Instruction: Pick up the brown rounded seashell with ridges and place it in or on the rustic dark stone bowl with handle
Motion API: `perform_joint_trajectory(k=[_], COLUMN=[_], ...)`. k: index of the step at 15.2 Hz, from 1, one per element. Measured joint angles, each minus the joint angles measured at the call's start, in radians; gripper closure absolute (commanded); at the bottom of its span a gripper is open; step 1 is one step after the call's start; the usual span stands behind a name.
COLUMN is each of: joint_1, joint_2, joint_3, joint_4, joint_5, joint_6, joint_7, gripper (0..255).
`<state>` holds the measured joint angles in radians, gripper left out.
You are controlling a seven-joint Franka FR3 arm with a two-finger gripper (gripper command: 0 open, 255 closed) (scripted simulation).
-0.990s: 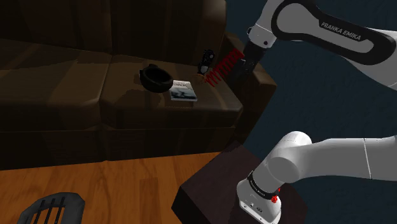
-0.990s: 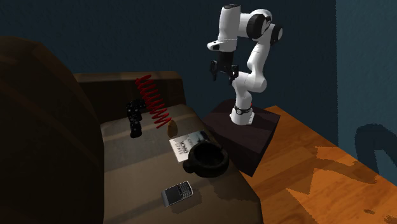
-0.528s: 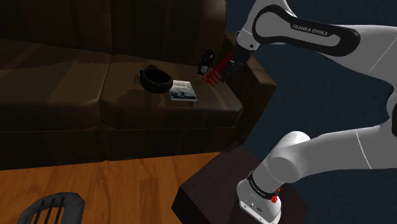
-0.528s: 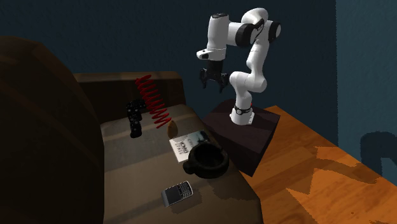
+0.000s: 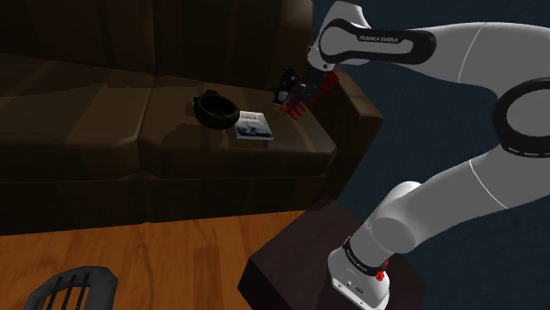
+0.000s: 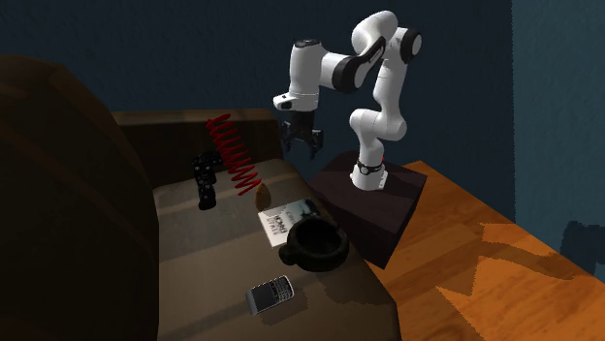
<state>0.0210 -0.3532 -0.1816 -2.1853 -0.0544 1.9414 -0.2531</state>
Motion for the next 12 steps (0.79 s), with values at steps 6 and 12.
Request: perform_joint_trajectory(k=[6,12], joint_1=[0.006,-0.004], joint_2=[0.225,0.430], joint_3=[-0.039,-0.058], joint_4=[0.137,0.297], joint_5=[0.032,0.081], joint_6=[0.095,0.146], joint_7=[-0.098,-0.192], gripper=[0,0])
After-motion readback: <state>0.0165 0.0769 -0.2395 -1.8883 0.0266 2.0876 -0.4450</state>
